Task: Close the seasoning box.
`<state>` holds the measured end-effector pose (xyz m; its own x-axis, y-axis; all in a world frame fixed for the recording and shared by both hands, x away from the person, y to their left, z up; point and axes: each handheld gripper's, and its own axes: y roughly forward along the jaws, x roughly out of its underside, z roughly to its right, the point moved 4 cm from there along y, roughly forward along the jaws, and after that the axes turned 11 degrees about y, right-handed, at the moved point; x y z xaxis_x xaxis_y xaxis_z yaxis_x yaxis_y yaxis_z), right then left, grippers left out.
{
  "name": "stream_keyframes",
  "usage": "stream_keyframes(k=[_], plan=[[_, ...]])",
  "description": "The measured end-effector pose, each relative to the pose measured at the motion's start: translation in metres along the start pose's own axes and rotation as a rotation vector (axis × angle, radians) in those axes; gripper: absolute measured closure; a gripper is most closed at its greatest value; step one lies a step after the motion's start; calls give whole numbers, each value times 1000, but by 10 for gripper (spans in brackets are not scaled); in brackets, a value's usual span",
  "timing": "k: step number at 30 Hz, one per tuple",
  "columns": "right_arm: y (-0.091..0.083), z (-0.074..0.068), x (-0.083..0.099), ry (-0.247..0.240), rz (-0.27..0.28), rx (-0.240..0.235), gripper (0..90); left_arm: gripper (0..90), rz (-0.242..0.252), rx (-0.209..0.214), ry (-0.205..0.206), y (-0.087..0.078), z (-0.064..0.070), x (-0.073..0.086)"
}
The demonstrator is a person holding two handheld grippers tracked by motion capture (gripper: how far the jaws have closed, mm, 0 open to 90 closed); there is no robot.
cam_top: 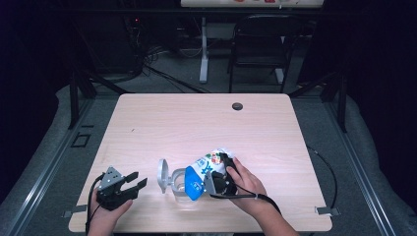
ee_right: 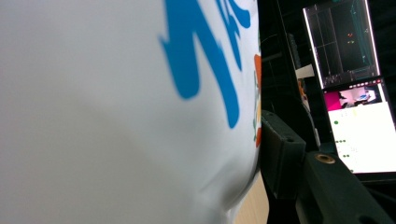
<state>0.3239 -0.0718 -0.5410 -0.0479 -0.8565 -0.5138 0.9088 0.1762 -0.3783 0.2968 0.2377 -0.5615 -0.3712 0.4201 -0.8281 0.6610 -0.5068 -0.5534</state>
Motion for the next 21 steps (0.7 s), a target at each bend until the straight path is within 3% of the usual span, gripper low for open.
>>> stream_keyframes(k=[21], plan=[[-1,-2,-6,-87,7,38,531,546,4,2,-2,0,0,0]])
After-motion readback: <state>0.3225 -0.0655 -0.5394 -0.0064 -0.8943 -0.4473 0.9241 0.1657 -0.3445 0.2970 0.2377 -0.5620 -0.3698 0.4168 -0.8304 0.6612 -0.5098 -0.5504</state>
